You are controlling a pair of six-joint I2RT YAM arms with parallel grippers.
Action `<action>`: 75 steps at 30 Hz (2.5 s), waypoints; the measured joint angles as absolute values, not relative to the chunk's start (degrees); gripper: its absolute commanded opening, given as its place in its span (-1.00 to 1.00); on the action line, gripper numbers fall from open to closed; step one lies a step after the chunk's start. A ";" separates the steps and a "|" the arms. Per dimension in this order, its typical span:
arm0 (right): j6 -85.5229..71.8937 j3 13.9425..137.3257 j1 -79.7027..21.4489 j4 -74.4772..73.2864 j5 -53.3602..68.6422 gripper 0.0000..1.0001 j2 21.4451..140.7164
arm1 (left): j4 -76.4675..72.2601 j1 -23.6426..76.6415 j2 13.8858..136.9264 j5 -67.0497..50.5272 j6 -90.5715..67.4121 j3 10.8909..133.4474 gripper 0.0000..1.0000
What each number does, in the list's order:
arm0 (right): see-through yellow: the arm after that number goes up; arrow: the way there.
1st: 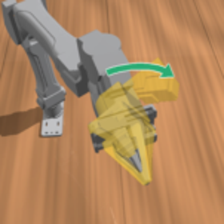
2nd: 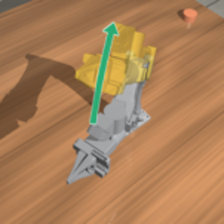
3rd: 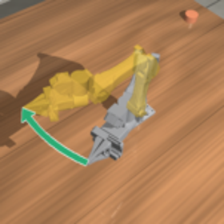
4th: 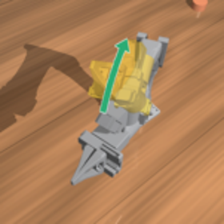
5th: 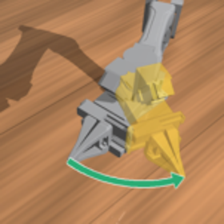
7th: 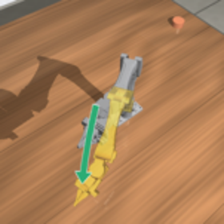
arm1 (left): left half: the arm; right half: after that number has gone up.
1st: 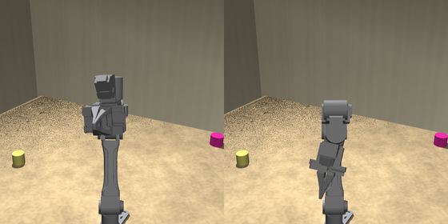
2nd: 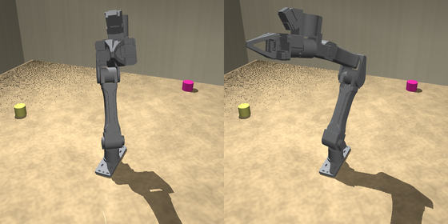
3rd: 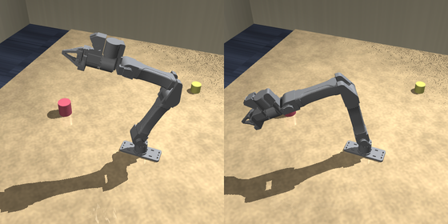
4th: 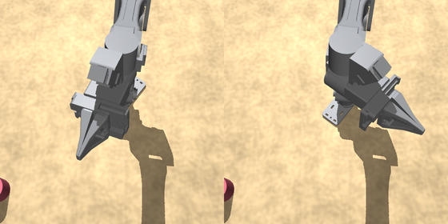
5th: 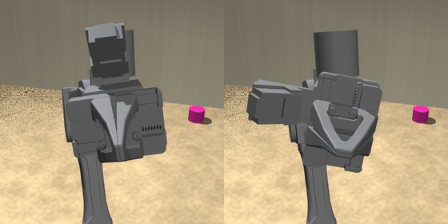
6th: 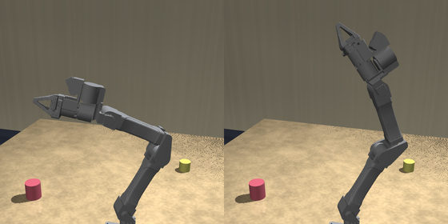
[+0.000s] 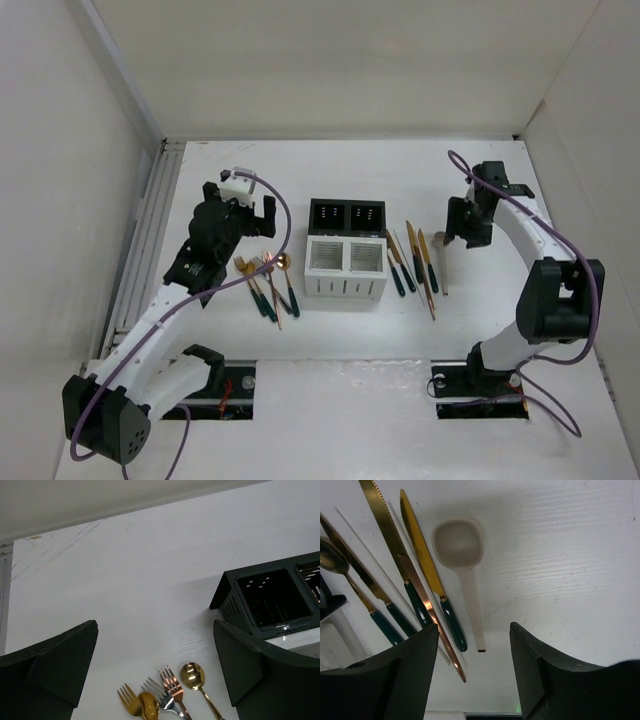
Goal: Sort the eating utensils into containers
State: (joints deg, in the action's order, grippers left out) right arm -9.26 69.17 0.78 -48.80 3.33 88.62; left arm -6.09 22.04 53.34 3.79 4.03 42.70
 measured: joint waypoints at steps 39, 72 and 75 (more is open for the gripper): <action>-14.59 72.36 -14.20 -41.82 -22.96 -1.00 93.51 | -12.67 22.00 53.84 6.94 9.13 39.86 1.00; -19.31 73.03 -40.12 -7.99 -34.52 0.64 92.58 | -13.06 20.86 56.05 4.97 7.44 39.86 1.00; -19.22 73.03 -40.10 -9.58 -34.61 0.67 91.44 | -13.06 20.86 56.05 4.95 7.44 39.86 1.00</action>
